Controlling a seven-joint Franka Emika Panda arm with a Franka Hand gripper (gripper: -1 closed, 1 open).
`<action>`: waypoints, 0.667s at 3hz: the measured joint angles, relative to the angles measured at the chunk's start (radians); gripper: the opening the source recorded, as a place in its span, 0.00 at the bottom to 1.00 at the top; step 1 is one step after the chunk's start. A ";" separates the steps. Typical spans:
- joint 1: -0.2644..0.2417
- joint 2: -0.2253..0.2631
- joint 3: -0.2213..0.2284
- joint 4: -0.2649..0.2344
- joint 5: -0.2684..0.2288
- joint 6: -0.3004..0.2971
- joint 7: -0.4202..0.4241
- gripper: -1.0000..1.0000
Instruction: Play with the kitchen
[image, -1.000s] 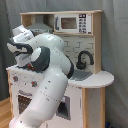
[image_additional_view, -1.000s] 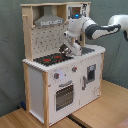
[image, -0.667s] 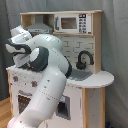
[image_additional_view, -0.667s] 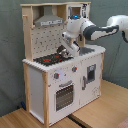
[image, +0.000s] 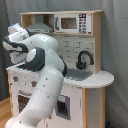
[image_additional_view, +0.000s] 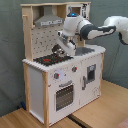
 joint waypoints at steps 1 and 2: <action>0.077 0.016 -0.043 0.076 0.000 0.000 -0.024 0.00; 0.147 0.052 -0.085 0.130 -0.007 0.013 -0.038 0.00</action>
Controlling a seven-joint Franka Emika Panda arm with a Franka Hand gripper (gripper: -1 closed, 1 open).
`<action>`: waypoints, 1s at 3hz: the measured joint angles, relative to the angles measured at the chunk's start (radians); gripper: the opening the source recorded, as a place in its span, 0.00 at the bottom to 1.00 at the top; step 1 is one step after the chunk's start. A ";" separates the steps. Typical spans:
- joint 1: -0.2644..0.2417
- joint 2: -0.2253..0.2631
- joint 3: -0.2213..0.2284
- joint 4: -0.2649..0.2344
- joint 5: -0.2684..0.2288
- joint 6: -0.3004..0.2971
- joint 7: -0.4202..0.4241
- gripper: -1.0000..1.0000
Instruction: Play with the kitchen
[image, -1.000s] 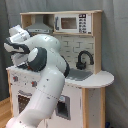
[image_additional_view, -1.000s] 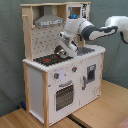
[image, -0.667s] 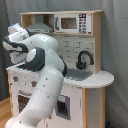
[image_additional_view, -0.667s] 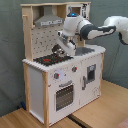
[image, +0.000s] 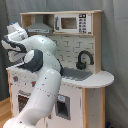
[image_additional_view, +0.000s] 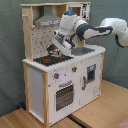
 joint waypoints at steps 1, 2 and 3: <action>0.041 0.064 -0.025 0.011 -0.023 0.056 -0.001 0.00; 0.091 0.104 -0.039 0.074 -0.037 0.084 -0.031 0.00; 0.117 0.159 -0.055 0.141 -0.078 0.085 -0.052 0.00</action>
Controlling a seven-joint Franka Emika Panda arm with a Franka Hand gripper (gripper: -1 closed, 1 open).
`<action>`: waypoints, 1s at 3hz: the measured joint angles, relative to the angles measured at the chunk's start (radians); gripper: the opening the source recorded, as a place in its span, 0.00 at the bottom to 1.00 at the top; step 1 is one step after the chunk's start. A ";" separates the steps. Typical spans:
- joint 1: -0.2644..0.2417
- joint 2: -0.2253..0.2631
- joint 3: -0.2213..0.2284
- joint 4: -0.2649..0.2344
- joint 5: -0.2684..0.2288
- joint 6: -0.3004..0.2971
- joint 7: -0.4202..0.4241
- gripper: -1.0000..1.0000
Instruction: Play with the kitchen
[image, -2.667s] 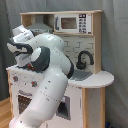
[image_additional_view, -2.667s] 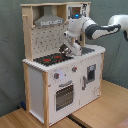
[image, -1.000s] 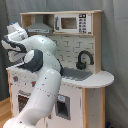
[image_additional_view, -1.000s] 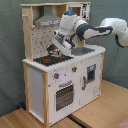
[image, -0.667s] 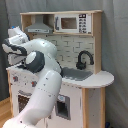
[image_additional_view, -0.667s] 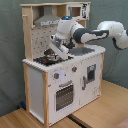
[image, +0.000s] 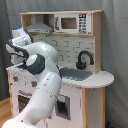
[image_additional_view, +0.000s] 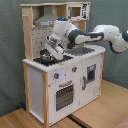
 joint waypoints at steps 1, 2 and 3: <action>0.045 0.026 -0.014 0.056 -0.025 -0.001 -0.023 0.00; 0.045 0.026 -0.014 0.056 -0.025 -0.001 -0.023 1.00; 0.058 0.017 0.007 0.060 -0.048 -0.003 -0.023 1.00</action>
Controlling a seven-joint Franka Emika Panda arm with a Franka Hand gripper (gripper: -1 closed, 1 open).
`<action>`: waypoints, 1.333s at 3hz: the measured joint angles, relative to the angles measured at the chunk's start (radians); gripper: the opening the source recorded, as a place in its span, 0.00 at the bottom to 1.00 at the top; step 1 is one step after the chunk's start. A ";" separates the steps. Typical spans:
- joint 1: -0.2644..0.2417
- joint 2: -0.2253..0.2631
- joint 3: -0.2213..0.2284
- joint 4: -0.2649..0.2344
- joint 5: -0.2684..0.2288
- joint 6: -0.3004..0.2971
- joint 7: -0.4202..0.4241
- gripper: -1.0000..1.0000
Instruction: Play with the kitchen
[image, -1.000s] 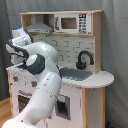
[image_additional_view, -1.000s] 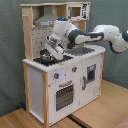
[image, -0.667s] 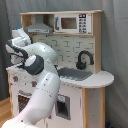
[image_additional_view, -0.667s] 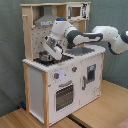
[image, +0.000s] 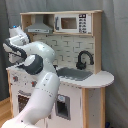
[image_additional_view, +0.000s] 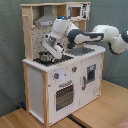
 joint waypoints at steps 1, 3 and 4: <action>-0.002 -0.048 0.027 0.001 -0.026 -0.096 0.000 1.00; 0.054 -0.125 0.042 -0.002 -0.080 -0.248 0.020 1.00; 0.112 -0.124 0.041 -0.002 -0.160 -0.248 0.040 1.00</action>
